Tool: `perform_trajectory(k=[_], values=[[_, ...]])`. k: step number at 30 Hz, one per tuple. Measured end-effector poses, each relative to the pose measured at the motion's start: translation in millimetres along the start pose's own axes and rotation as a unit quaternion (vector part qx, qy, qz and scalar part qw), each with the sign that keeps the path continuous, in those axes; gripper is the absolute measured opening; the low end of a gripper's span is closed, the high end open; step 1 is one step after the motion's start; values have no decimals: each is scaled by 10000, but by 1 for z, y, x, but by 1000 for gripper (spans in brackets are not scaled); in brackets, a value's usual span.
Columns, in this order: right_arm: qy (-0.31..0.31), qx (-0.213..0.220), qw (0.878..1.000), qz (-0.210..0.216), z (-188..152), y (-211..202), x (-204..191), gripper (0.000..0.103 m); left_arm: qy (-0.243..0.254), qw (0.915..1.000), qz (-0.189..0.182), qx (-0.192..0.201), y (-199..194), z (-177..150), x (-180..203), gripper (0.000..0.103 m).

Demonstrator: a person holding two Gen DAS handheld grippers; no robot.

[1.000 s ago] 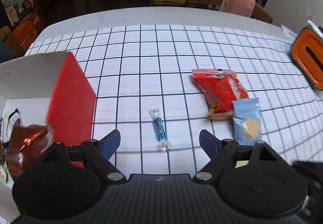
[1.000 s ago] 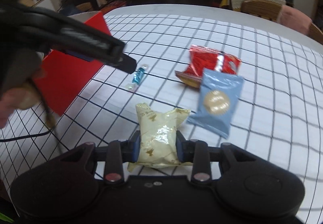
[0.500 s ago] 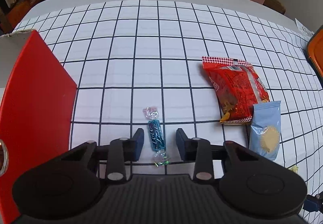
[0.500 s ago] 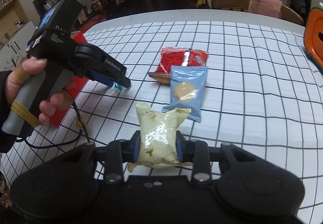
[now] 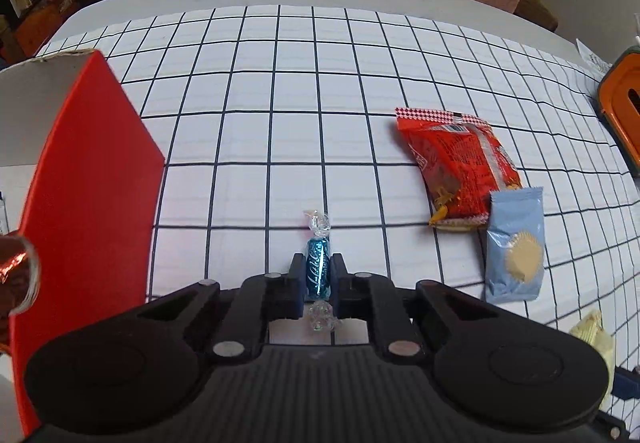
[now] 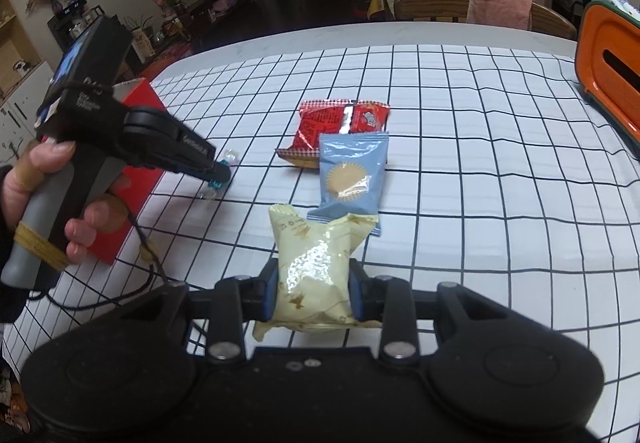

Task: Organize snacks
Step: 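Close left tool on the blue candy stick while right tool holds cream packet, then carry cream packet and candy stick over the red box and open both tools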

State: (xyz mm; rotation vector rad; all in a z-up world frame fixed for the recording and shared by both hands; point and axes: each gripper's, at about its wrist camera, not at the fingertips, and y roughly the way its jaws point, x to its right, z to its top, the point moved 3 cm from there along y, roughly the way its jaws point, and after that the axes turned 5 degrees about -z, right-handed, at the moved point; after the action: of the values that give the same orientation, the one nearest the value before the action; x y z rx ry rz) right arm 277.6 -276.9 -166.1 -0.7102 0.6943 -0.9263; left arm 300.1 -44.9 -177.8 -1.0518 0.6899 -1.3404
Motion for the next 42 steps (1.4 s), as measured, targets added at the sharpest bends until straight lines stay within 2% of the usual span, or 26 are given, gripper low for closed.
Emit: perform_trajectory(k=[9,19,28,42], values=[[95,145,9998,-77,3,-21,-18,32,23,9998,-89,167,-53,-23,-7,12],[82,402,9991,-72,14,-50,-55,32,-51,9984,-342,438,-121,-54,-36,12],[-34,609,9981,11,33,-64,-107,32,126,9968,-378,697,-173,-70,-67,12],[-507,603,9969,69,64,-44,-216,32,127,9946,-148,1018,-216,-60,-150,12]])
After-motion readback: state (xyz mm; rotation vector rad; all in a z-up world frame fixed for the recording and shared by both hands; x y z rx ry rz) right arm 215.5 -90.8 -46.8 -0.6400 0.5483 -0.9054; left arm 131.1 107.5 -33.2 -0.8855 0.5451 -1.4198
